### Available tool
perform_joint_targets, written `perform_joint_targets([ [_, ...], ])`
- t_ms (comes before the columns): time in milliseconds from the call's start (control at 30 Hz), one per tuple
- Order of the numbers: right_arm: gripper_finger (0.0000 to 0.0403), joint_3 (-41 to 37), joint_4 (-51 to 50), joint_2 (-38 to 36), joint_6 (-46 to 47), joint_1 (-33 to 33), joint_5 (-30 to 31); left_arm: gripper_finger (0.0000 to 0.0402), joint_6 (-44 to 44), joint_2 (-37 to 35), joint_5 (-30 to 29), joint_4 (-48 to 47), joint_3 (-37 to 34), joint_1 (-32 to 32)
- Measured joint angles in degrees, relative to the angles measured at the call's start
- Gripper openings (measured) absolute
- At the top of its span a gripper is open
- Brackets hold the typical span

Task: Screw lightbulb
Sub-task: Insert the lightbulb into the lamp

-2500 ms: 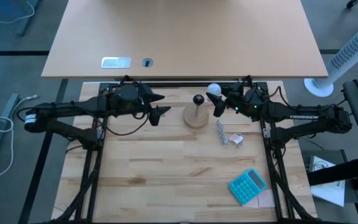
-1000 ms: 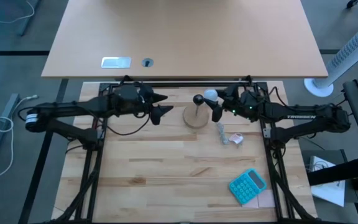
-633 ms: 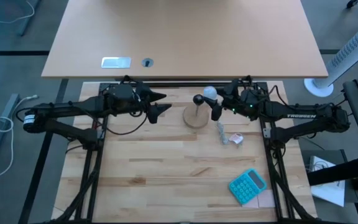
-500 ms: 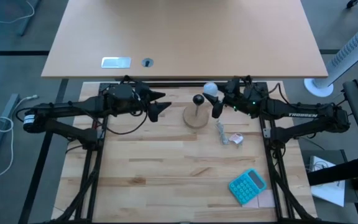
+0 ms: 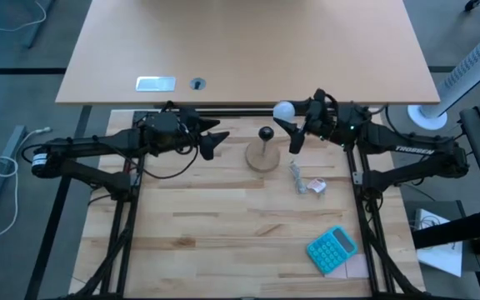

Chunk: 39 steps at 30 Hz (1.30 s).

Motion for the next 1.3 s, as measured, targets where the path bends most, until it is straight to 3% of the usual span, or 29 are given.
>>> perform_joint_targets([
  [367, 0.0247, 2.94, -2.17, 0.0, 4.32, 0.0, -0.02, 0.0304, 0.27, 0.15, 0.0, -0.04, 0.0, 0.0],
  [1300, 0.0245, 3.63, -3.93, -0.94, 2.37, 0.0, -1.16, 0.0304, 0.29, 0.15, 0.02, -0.04, 0.0, 0.0],
])
